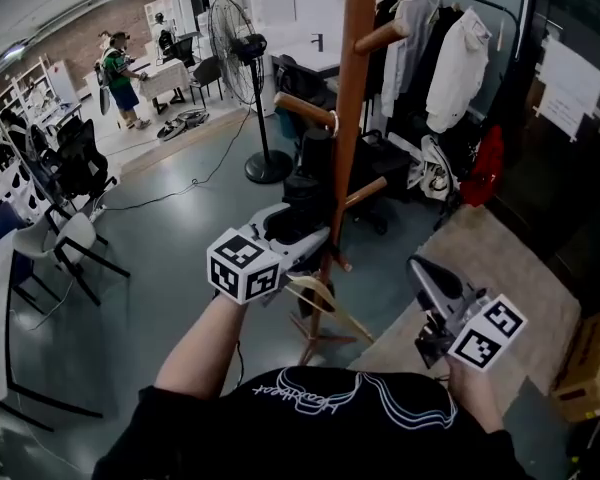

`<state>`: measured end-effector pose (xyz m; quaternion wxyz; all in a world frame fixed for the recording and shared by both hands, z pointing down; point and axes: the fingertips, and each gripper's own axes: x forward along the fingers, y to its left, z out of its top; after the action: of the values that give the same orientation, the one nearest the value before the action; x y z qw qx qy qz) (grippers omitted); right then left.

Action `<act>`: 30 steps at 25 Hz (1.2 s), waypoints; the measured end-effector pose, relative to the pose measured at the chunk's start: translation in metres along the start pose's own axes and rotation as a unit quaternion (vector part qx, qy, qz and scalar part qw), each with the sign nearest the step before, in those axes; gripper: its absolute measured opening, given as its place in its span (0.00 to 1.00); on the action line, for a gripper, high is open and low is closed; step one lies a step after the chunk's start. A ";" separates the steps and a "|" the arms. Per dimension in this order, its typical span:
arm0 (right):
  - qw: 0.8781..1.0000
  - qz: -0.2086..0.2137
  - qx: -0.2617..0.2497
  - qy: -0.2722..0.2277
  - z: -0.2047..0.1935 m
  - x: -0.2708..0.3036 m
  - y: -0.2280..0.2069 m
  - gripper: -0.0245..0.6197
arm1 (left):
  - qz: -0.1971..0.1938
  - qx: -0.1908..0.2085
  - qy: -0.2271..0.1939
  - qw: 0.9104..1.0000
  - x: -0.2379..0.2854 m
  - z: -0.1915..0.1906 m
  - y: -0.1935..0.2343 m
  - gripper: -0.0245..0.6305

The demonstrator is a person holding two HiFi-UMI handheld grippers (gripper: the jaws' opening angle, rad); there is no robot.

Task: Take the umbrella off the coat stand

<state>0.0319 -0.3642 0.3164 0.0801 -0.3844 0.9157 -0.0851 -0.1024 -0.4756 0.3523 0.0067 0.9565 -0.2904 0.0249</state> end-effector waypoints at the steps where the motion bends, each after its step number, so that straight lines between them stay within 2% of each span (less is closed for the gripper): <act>1: 1.000 0.000 0.001 0.001 -0.002 0.001 0.000 0.04 | 0.000 -0.001 0.000 1.000 -0.001 -0.001 0.001 0.42; 11: 1.000 0.002 0.017 0.007 -0.012 0.005 -0.001 0.04 | -0.002 -0.027 -0.001 1.000 -0.005 0.002 0.003 0.40; 20: 1.000 0.003 0.020 0.011 -0.015 0.011 0.000 0.04 | -0.005 -0.031 -0.013 0.999 -0.013 0.013 0.006 0.40; 26: 1.000 0.002 0.019 0.011 -0.012 0.014 -0.001 0.04 | -0.005 -0.054 -0.042 0.998 -0.025 0.029 0.011 0.40; 30: 1.000 0.008 0.020 0.010 -0.008 0.016 -0.002 0.04 | 0.012 -0.053 -0.056 0.997 -0.035 0.041 0.016 0.40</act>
<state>0.0207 -0.3767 0.3232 0.0790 -0.3748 0.9176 -0.1065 -0.1390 -0.4707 0.3095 0.0409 0.9511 -0.3029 -0.0444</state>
